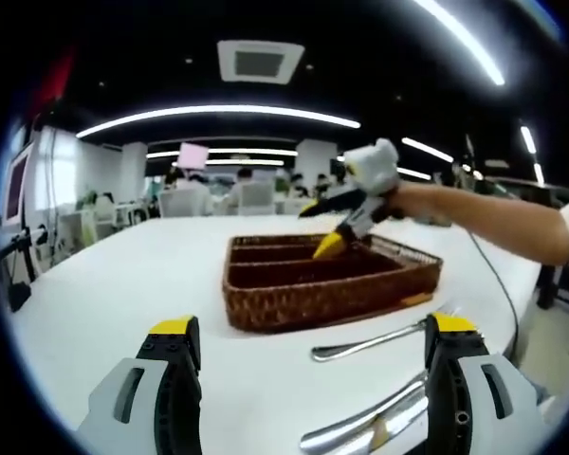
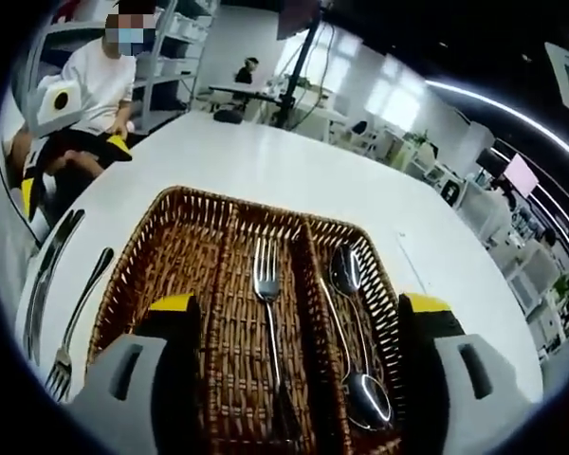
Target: Arrange the knives, forks, and spoons in their matching storage slots by inserting each utensil handle-first until every utensil is classified and aligned in the correct compartment
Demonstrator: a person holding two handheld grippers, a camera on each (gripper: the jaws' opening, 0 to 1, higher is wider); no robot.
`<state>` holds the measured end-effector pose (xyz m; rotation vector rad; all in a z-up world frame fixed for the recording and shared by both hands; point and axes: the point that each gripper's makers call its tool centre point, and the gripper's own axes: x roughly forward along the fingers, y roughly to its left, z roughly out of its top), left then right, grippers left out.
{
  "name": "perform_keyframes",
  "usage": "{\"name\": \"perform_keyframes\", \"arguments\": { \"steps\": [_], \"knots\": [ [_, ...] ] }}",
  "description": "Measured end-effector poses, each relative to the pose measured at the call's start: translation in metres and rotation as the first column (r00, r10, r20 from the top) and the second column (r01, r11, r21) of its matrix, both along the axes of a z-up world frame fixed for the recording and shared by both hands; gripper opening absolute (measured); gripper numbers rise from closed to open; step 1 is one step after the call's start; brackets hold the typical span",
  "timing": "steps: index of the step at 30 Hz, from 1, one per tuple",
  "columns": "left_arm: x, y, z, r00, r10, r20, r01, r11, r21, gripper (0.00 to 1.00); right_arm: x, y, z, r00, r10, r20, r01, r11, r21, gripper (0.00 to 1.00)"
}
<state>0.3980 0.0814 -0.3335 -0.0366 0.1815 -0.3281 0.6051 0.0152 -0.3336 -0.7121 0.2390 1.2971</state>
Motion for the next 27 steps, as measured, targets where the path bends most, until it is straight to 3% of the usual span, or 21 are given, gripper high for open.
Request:
{"name": "perform_keyframes", "arguments": {
  "steps": [6, 10, 17, 27],
  "knots": [
    [-0.001, -0.001, 0.002, 1.0, 0.002, 0.004, -0.002, 1.0, -0.005, 0.99, -0.004, -0.006, 0.0, 1.0, -0.01, 0.027, 0.01, 1.0, -0.018, 0.92],
    [-0.002, -0.004, -0.001, 1.0, -0.008, -0.005, 0.008, 1.0, 0.008, 0.99, -0.003, -0.007, 0.001, 0.999, -0.037, -0.006, 0.037, 0.999, -0.013, 1.0],
    [-0.003, -0.004, 0.002, 1.0, -0.008, 0.0, 0.008, 1.0, 0.001, 0.99, 0.003, -0.009, 0.001, 0.998, -0.055, -0.039, 0.055, 0.998, -0.001, 1.0],
    [-0.005, -0.006, -0.001, 1.0, -0.01, -0.009, 0.01, 1.0, 0.0, 0.99, -0.014, -0.005, 0.007, 0.994, -0.042, -0.097, 0.046, 0.998, 0.041, 1.0]
  ]
}}
